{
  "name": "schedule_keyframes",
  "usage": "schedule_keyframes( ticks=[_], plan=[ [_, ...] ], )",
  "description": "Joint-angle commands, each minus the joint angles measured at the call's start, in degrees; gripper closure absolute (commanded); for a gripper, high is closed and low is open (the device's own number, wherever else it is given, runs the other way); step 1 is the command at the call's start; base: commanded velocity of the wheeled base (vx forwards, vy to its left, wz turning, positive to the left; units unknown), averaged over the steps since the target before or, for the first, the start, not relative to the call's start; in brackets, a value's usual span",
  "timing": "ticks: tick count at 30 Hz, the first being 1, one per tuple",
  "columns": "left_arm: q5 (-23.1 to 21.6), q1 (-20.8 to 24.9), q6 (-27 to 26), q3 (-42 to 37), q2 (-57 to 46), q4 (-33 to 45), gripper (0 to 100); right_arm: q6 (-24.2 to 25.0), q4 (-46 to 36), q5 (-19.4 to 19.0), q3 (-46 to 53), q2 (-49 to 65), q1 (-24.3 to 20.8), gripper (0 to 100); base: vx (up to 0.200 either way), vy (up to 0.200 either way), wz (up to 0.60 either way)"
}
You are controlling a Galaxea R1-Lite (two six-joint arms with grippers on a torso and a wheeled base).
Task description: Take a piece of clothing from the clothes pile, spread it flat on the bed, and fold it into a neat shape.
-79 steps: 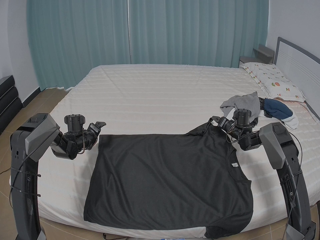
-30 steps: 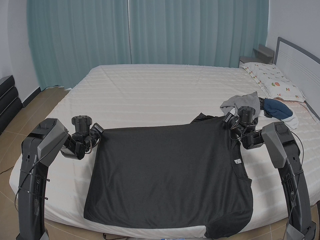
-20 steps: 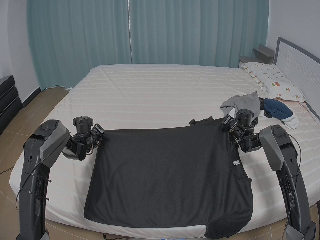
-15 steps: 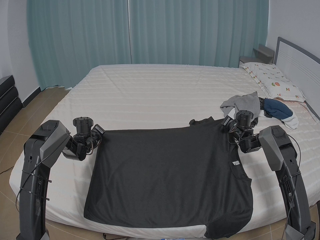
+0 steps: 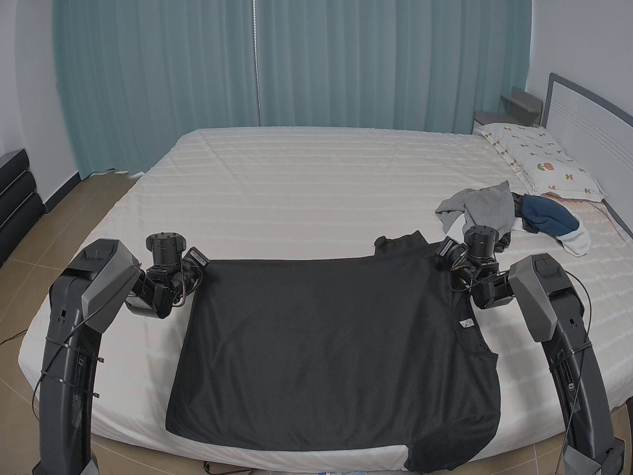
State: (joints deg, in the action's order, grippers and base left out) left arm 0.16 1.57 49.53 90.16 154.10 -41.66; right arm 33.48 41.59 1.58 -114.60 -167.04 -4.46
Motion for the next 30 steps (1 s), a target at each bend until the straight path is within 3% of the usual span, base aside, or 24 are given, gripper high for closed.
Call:
schedule_keyframes(
  ticks=[1,4,5,6,14,19,20,21,24,29,30],
  plan=[
    [0.02,0.01,0.04,0.1,0.06,0.08,100,-0.08,0.07,0.0,0.01,-0.57,-0.11,100,0.0,0.0,0.0],
    [-0.33,0.1,0.04,0.1,0.06,0.52,100,-0.08,0.07,0.0,0.01,-0.66,-0.11,100,0.0,0.0,0.0],
    [-0.42,0.1,0.04,0.1,-0.03,1.14,100,-0.08,0.07,0.0,0.01,-0.66,-0.11,0,0.0,0.0,0.0],
    [-0.42,0.1,0.04,0.1,-0.2,1.75,0,-0.08,0.07,0.0,0.01,-0.66,-0.11,0,0.0,0.0,0.0],
    [-0.25,0.01,0.66,-1.39,-1.26,0.35,0,-0.08,0.07,0.88,0.35,1.63,0.86,0,0.0,0.0,0.0],
    [-0.33,-1.13,1.97,-7.9,-6.97,-2.73,0,-0.16,1.91,1.14,9.4,8.22,1.91,0,0.0,0.0,0.0],
    [-1.83,-1.84,1.97,-13.7,-11.54,-3.08,0,-0.6,4.64,1.14,16.52,12.08,2.44,0,0.0,0.0,0.0],
    [-2.0,-1.84,1.97,-14.14,-11.98,-3.08,0,-0.69,4.9,1.14,17.22,12.52,2.53,0,0.0,0.0,0.0],
    [-8.6,-2.98,2.41,-26.97,-23.14,-3.08,0,-3.15,10.09,-1.58,38.31,22.89,3.49,0,0.0,0.0,0.0],
    [-12.11,-3.15,2.41,-35.93,-31.23,-2.73,0,-3.15,19.05,-3.34,54.22,31.51,3.67,0,0.0,0.0,0.0],
    [-12.73,-3.07,2.41,-40.59,-33.78,-3.08,0,-3.15,21.42,-3.69,61.08,35.11,3.49,0,0.0,0.0,0.0]
  ],
)
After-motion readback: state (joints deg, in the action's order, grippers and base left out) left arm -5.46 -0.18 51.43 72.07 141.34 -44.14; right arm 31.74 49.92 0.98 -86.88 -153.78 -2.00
